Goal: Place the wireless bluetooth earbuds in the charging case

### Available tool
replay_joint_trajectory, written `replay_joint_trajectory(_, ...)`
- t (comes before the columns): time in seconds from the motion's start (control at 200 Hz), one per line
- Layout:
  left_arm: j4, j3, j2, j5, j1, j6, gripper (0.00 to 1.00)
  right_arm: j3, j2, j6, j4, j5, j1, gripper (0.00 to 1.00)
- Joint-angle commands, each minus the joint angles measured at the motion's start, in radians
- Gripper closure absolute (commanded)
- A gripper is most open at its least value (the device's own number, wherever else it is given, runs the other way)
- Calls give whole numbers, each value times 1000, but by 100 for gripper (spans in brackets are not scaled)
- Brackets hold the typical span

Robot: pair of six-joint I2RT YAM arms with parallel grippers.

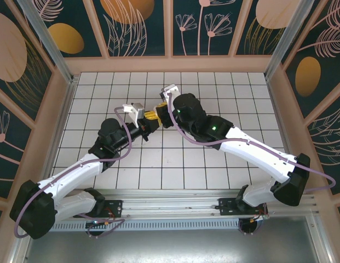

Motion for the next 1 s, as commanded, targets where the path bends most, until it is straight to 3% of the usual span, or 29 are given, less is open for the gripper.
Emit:
replay_joint_trajectory(0.0,42,28,-26,5,-3,-13,100,31,6,-28,-47,7,-2,85)
replay_joint_trajectory(0.58,45,32,-28,8,-3,-16,100,82,48,-37,-123,-96,-4,85)
replay_joint_trajectory(0.996,35,30,-45,-7,-4,2,100,110,66,-4,-185,-91,-6,81)
